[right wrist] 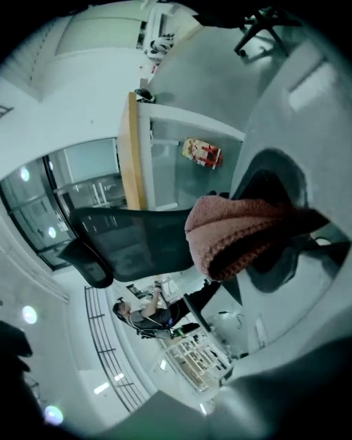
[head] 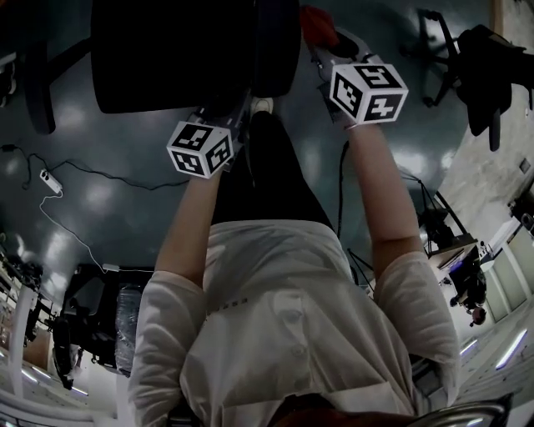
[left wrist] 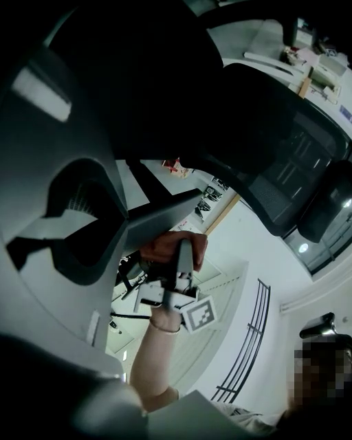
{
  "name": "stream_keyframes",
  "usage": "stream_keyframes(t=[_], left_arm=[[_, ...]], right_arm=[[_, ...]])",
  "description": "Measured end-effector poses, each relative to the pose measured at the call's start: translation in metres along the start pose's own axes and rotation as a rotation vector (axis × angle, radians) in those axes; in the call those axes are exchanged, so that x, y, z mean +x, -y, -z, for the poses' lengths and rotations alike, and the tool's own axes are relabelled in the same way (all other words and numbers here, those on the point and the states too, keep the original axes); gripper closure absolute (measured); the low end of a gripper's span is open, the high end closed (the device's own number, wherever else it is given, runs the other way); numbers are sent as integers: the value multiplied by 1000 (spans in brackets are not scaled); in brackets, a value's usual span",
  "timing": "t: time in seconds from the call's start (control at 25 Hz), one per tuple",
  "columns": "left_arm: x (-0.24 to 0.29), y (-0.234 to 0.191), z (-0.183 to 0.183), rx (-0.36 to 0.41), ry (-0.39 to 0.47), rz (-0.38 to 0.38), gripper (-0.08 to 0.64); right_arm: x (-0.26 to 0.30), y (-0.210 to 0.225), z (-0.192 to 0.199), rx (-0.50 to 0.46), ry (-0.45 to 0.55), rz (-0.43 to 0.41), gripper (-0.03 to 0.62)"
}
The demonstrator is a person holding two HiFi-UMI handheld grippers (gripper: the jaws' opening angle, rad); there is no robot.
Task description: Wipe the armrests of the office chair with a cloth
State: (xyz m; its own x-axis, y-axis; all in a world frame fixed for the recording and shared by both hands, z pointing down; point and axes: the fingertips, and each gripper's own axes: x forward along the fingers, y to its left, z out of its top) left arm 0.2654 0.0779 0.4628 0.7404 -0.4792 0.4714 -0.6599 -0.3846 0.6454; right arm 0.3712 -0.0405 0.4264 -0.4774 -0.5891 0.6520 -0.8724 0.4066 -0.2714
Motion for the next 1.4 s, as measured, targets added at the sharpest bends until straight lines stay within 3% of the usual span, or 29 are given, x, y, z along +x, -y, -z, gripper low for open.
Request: stream_keyframes(t=[0.16,0.32,0.6,0.8,0.96,1.28,1.4], left_arm=[[2,0,-1,21,-14,-3,554],[6,1,-3,22,-34,-1,554],[8,0,-3,53,-50,-8,555],[7,-4,-5,50,-42,-38,555],[7,-4,-3,50,-31,-53,555],[5,-6,-5,64,-12,-58,555],[6,-6,-4,69,-15,-51,555]], right_arm=[[37,30,-39,18,83,13,523],[63,40,-43,63,90,-29,523],[60,30,-34,200,145,-150,523],[53,19,-26,109,111,-191,523],[42,12,-14,104,104,-207,523],[9,-7,20,276,181,-222,523],[-3,-14,33,301,196,-204,523]])
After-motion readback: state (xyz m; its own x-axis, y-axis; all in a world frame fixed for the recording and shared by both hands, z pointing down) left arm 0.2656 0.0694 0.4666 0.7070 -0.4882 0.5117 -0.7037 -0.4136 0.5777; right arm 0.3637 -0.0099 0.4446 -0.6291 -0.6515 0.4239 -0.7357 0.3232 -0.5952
